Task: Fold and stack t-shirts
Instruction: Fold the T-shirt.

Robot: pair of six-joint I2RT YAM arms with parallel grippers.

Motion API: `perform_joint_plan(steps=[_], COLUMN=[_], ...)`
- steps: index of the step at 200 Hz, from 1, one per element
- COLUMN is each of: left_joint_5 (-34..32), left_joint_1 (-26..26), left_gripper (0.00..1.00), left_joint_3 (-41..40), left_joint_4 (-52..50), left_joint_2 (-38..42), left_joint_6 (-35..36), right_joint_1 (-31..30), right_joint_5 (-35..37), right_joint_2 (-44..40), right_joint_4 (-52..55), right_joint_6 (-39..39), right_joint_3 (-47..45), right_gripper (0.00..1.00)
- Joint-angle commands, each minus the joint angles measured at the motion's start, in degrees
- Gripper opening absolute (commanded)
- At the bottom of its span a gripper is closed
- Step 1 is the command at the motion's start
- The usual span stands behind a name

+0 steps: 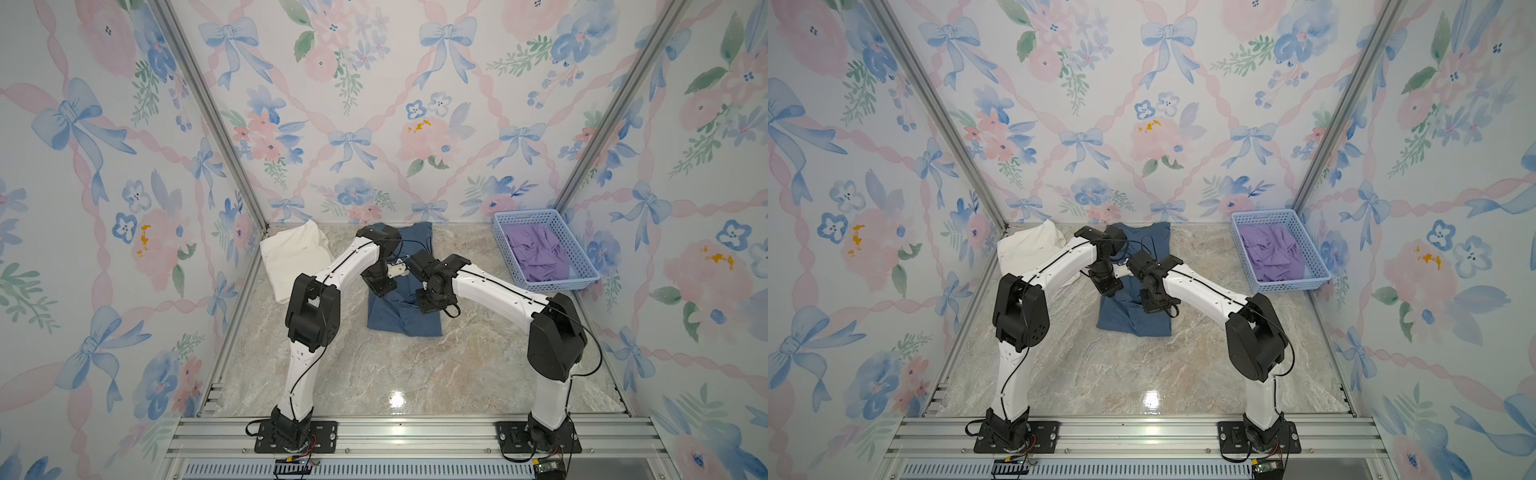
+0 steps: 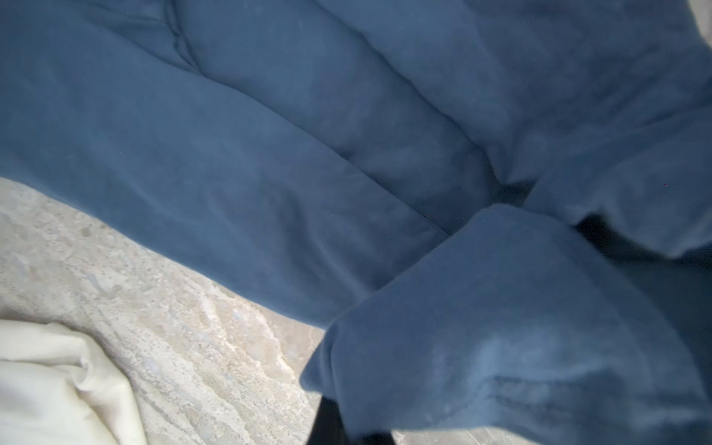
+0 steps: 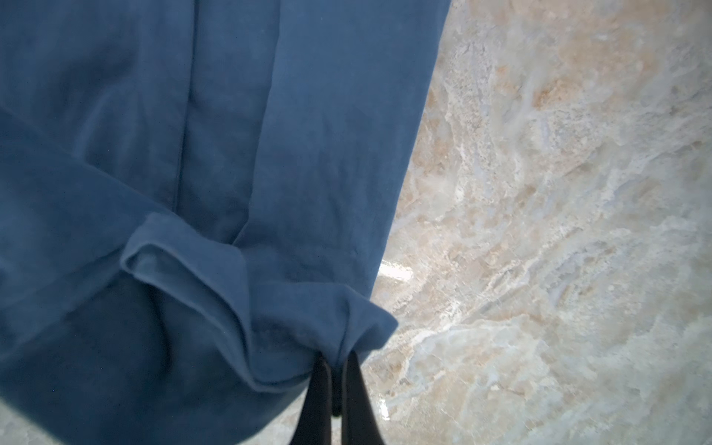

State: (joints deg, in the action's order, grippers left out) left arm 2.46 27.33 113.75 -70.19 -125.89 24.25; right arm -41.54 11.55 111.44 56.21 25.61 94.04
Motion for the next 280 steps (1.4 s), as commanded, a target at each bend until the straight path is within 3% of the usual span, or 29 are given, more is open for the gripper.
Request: perform_joint_plan(steps=[1, 114, 198, 216, 225, 264, 280], left_joint_5=[1.49, 3.34, 4.51, 4.57, 4.57, 6.02, 6.32], left_joint_1=[-1.44, -4.18, -6.10, -6.50, -6.69, -8.13, -8.51], left_gripper=[0.00, 0.00, 0.00, 0.00, 0.05, 0.11, 0.26], left_joint_3=[4.44, 12.24, 21.82, 23.71, 24.23, 24.72, 24.40], left_joint_4=[-1.09, -1.00, -0.92, -0.98, -0.83, -0.13, -0.03], left_joint_2=[-2.54, -7.24, -15.22, -16.40, -16.80, -16.70, -16.05], left_joint_6=[0.72, 0.19, -1.89, -2.52, -2.89, -4.76, -5.24], right_joint_1=[1.78, 7.87, 11.09, 11.61, 11.82, 11.66, 10.92], right_joint_5=[-0.96, -0.94, -1.72, -2.34, -2.24, -0.32, 0.26], right_joint_2=[2.47, 15.39, 23.49, 25.20, 25.60, 20.31, 15.55], right_joint_4=[-0.31, 2.56, 3.41, 3.89, 3.61, -3.71, -7.05], right_joint_6=[-1.52, -3.81, -3.46, -3.54, -3.80, -4.37, -4.25], right_joint_3=[3.55, 21.90, 32.50, 34.51, 34.66, 26.26, 20.09], right_gripper=[0.00, 0.00, 0.00, 0.20, 0.28, 0.34, 0.34])
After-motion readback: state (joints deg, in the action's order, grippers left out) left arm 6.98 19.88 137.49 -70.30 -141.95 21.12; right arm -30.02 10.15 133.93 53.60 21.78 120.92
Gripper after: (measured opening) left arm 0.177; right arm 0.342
